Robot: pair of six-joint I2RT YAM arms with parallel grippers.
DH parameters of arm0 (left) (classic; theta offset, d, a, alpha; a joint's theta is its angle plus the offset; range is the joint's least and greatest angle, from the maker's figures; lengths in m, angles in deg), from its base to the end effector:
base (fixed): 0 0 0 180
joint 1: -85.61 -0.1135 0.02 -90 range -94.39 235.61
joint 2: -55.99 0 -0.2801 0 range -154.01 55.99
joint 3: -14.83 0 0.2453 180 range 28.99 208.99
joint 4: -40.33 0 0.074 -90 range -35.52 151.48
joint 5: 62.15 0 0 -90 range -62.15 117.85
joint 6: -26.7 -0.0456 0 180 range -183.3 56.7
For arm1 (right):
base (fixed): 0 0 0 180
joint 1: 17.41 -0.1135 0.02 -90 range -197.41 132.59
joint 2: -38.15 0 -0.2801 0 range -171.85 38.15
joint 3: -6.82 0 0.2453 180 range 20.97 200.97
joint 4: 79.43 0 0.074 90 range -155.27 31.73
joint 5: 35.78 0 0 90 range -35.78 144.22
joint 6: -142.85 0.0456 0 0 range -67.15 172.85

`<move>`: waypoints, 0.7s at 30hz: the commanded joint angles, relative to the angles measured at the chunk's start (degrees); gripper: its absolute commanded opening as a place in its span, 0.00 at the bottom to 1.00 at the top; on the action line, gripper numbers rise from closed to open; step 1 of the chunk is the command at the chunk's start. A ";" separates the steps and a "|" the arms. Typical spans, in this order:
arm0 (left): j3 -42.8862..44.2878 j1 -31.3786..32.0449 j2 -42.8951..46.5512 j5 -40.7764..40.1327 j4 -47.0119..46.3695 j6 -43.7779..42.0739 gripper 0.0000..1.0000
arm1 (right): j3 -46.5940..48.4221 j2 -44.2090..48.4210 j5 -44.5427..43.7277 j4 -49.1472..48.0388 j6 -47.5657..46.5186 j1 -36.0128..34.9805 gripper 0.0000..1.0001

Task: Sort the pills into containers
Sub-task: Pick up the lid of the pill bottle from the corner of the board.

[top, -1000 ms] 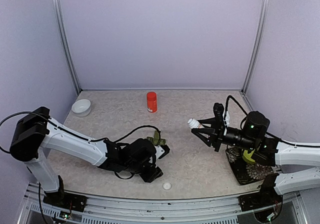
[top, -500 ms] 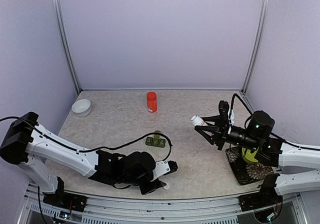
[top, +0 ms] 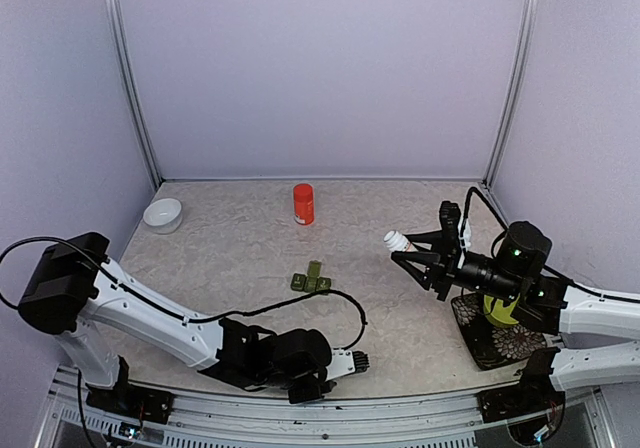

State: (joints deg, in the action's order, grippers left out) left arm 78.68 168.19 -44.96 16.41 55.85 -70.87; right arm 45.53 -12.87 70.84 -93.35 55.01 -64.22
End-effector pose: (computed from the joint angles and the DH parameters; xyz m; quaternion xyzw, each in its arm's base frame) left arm 0.0530 -0.3369 0.1462 0.6448 0.6882 -0.1192 0.3104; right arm 0.1281 0.1556 0.2822 -0.3579 0.5987 0.3857 0.6039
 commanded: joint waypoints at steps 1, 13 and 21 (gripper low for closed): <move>2.91 0.21 -1.89 -0.10 -0.18 -1.21 0.34 | -0.91 1.08 -0.53 -0.04 -0.48 0.54 0.00; 4.23 0.22 -3.86 3.18 1.74 -1.17 0.22 | -1.17 1.12 -0.42 -0.36 -0.33 0.86 0.00; 4.88 -1.05 -4.52 3.44 1.89 0.56 0.13 | -1.01 0.76 -0.22 -0.49 -0.18 0.93 0.00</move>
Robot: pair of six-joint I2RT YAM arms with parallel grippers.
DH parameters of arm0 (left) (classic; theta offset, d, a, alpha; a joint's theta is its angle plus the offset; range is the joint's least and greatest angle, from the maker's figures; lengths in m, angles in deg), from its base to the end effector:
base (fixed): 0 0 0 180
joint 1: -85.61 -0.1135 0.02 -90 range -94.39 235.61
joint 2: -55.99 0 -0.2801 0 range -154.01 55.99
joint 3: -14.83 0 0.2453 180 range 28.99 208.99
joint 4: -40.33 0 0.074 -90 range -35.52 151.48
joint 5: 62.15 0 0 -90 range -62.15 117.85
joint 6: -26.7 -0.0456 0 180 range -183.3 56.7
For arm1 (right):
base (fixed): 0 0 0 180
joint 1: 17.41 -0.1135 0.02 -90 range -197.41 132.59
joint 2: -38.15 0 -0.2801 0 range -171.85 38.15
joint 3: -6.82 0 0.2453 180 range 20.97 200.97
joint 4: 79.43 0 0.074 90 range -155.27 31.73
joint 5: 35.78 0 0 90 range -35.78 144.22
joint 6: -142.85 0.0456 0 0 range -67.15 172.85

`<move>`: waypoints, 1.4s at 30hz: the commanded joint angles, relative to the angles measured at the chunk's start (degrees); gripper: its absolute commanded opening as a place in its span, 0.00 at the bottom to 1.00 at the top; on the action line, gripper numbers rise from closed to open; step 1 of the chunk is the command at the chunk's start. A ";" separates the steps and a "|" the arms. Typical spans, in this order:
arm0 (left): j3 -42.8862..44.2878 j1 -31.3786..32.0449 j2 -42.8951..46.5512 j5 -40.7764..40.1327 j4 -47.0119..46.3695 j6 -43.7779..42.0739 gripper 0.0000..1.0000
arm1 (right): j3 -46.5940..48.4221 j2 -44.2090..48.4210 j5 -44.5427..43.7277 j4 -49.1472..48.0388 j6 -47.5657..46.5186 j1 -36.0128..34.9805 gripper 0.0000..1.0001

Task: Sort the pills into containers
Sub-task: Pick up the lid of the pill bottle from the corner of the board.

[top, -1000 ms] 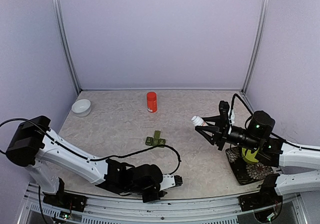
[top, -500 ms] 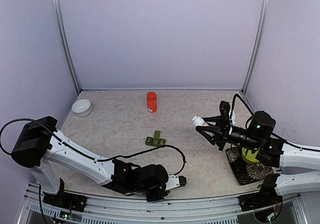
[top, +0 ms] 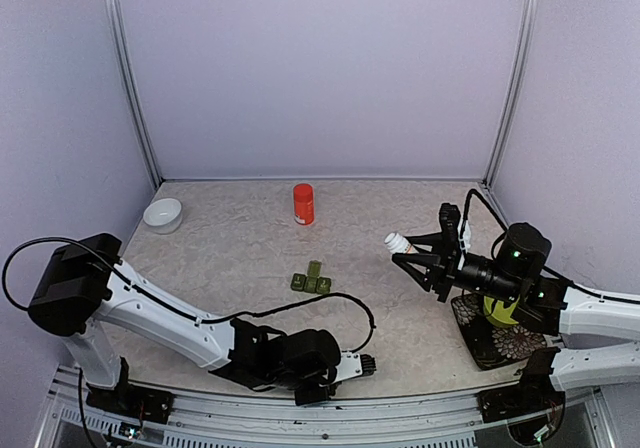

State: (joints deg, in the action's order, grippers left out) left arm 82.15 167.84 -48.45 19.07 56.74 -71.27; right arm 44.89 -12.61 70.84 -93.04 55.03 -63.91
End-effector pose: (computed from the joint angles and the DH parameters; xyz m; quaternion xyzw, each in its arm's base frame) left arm 0.0551 -0.3520 0.1410 0.6539 0.6854 -0.1304 0.2926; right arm 0.1281 0.1539 0.2784 -0.3572 0.6039 0.3830 0.6008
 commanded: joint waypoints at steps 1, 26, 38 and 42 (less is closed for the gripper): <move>1.39 -0.82 -1.00 0.44 0.95 1.18 0.10 | -0.29 0.45 -0.14 -0.79 -0.16 0.62 0.00; -9.67 -13.98 12.37 26.21 -21.66 18.70 0.00 | -0.34 -0.45 0.54 -1.63 0.60 0.67 0.00; -17.69 -25.57 7.95 47.67 -47.21 46.03 0.00 | -0.59 -0.16 0.80 -1.88 0.64 0.72 0.00; -19.72 -27.22 5.46 49.42 -54.53 53.48 0.00 | -0.56 -0.19 0.91 -1.94 0.73 0.71 0.00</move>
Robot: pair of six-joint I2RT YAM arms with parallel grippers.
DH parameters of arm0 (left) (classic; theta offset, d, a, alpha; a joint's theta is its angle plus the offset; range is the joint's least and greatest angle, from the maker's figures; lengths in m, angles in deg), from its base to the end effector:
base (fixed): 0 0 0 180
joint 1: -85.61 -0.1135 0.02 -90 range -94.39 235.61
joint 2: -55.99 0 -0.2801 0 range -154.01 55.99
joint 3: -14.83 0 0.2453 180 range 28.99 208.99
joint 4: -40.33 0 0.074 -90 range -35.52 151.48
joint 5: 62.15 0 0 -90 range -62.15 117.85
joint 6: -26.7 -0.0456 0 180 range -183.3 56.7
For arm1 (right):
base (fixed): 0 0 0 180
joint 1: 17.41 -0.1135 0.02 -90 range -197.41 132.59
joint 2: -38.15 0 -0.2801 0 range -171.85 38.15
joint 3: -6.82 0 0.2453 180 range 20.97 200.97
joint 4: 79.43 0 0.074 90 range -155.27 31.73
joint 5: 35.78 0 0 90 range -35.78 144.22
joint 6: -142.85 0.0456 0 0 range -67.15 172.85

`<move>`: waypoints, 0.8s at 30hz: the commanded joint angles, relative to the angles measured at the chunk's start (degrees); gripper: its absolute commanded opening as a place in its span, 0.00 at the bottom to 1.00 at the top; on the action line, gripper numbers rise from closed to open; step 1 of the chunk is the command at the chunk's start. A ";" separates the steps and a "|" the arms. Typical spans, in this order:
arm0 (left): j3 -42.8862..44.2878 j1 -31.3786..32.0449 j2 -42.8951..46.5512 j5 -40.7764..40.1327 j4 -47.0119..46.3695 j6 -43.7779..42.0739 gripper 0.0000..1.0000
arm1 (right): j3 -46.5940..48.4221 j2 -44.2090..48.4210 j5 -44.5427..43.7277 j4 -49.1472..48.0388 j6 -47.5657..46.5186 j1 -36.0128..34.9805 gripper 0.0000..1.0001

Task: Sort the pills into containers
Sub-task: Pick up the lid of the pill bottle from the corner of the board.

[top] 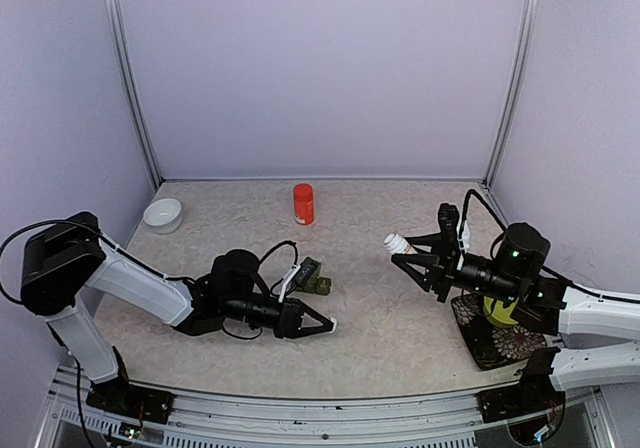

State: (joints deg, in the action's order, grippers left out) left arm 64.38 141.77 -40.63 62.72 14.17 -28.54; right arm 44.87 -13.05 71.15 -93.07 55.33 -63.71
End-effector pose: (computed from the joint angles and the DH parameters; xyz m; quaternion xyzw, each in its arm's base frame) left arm 0.1585 -0.2832 0.1724 0.3129 0.7406 -0.5587 0.2036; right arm 0.1293 0.1545 0.2770 -0.3568 0.6071 0.3844 0.5969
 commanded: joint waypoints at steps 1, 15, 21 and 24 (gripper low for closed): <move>-2.55 -1.34 -2.73 5.77 -13.27 12.05 0.00 | -0.52 0.30 0.64 -1.90 0.42 0.51 0.00; -5.51 -3.25 -4.34 -2.47 -9.58 18.52 0.00 | -0.26 -0.66 1.00 -2.26 0.51 0.57 0.00; -5.31 -3.73 -6.05 -3.08 -8.19 20.27 0.00 | -0.35 -0.66 0.82 -2.10 0.46 0.54 0.00; -4.72 -3.82 -6.65 -3.17 -6.87 20.85 0.00 | -0.48 -0.44 0.74 -1.92 0.43 0.54 0.00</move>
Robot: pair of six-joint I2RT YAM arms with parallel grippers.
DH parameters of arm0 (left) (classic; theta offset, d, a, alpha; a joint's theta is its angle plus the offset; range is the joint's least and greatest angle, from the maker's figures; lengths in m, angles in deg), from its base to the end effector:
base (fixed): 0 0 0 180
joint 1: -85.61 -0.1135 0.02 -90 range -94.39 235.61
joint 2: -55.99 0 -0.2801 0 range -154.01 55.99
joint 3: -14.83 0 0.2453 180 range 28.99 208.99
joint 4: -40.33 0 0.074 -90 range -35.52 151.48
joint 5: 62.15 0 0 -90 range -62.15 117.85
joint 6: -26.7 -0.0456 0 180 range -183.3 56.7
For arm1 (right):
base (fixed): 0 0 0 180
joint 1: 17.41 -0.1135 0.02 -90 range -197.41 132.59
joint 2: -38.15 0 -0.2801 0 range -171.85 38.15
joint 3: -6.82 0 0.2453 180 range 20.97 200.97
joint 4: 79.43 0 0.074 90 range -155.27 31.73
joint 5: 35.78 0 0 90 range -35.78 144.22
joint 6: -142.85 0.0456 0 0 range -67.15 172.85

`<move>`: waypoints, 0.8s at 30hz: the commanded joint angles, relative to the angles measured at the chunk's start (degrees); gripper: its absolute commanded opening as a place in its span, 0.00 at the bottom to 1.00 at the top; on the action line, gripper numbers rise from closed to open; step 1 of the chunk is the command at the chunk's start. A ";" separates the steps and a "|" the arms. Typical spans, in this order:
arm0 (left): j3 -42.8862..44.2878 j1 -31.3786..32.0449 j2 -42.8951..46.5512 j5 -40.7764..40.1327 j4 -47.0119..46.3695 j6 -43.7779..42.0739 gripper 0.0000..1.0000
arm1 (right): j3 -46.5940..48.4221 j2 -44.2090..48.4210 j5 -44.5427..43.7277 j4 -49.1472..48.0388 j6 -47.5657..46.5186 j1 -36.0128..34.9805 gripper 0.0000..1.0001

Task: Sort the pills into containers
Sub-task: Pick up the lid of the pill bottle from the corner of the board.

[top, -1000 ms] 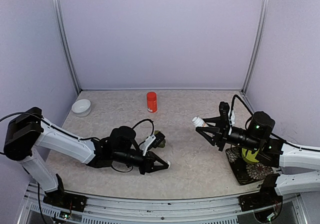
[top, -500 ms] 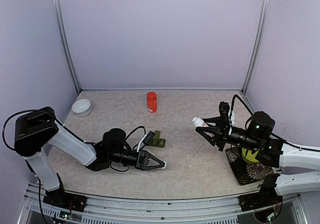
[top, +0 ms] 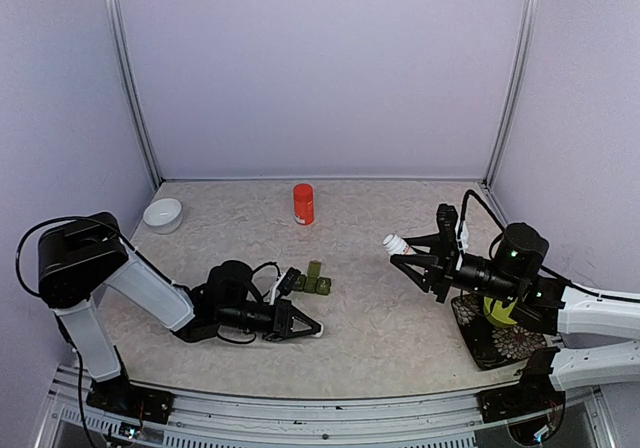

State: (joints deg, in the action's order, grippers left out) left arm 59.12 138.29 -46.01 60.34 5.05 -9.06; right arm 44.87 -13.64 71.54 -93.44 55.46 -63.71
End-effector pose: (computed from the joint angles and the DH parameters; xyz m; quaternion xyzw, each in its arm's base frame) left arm 0.1704 -0.2640 0.1372 0.1447 0.8000 -0.5674 0.1311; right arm 0.1301 0.1558 0.2759 -0.3586 0.6076 0.3868 0.5939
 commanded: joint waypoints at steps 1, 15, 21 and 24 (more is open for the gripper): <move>0.72 -0.43 -1.31 -0.98 3.22 1.42 0.00 | -0.46 0.18 0.30 -1.50 0.31 0.61 0.00; -1.65 -1.56 2.27 1.74 -6.50 1.60 0.00 | -0.17 -0.19 0.54 -1.57 0.30 0.56 0.00; -2.95 -5.70 6.17 2.06 -14.83 4.18 0.00 | 0.00 -0.28 0.68 -1.65 0.29 0.55 0.00; -1.49 -6.35 5.47 5.01 -19.57 6.00 0.01 | 0.22 -0.42 0.87 -1.30 0.21 0.59 0.00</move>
State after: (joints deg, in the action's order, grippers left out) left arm 56.19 132.87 -41.13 61.98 -5.42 -5.46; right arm 44.87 -13.72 71.74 -93.44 55.46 -63.71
